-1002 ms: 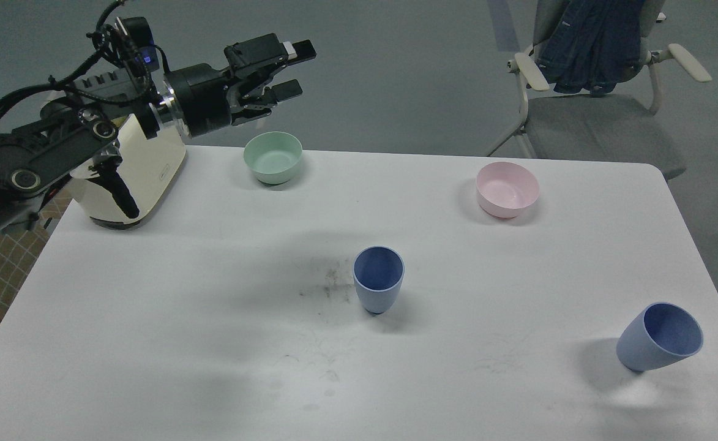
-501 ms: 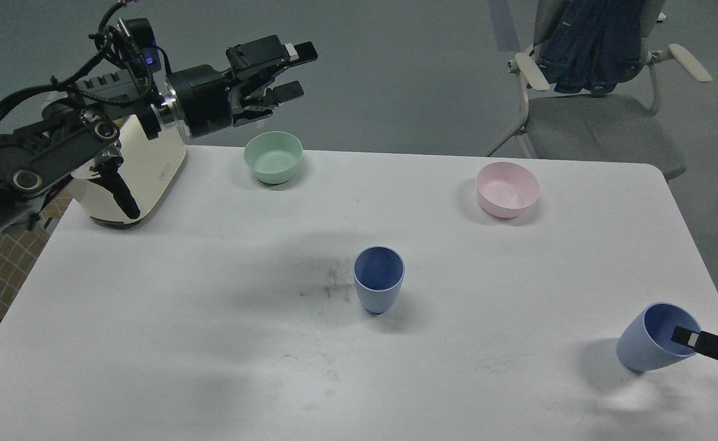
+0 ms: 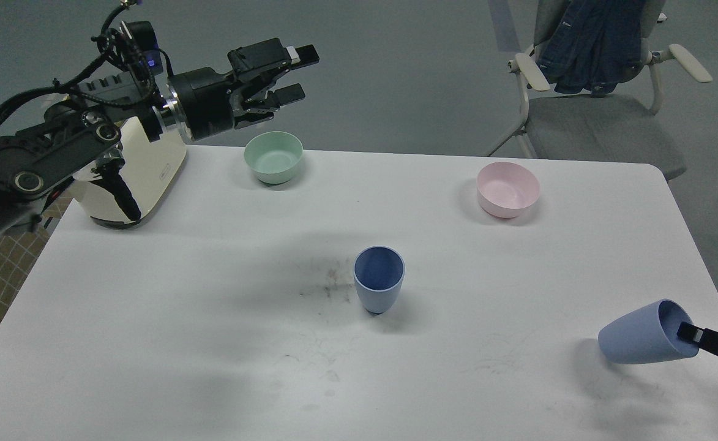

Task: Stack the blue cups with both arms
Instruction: 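Lift the blue cup and swing it over the centered cup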

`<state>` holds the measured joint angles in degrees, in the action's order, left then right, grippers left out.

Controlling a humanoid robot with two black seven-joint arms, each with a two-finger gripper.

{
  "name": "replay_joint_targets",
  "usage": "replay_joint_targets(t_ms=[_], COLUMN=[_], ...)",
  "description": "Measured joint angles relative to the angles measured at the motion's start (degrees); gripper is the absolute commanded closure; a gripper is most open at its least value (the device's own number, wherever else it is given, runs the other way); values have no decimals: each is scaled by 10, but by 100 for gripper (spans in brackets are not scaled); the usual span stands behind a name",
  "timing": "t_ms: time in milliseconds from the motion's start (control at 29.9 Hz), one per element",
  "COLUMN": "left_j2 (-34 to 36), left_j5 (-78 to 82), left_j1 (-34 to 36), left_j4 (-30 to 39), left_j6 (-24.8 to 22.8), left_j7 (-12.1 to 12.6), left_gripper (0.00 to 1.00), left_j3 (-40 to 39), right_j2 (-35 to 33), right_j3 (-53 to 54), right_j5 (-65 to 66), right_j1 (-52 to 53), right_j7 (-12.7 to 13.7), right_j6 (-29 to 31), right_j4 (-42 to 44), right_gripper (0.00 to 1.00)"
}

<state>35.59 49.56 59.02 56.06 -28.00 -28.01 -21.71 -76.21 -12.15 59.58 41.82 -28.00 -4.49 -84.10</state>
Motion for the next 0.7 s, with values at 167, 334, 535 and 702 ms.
replay_joint_targets(t_ms=[167, 334, 535, 702], left_j2=[1, 1, 0, 0], left_j5=[0, 0, 0, 0], left_j1=[-1, -1, -1, -1], left_j4=[0, 0, 0, 0], left_j6=[0, 0, 0, 0], left_j7=[0, 0, 0, 0], left_gripper=[4, 4, 4, 4], left_j3=[0, 0, 0, 0], right_j2=[-6, -41, -39, 47], right_j3=[4, 35, 71, 71], right_j5=[-1, 1, 95, 128], right_j1=[2, 35, 172, 297], right_j7=[0, 0, 22, 39], right_j6=[0, 8, 91, 150], right_j4=[-6, -22, -10, 44], right_gripper=[100, 100, 100, 100])
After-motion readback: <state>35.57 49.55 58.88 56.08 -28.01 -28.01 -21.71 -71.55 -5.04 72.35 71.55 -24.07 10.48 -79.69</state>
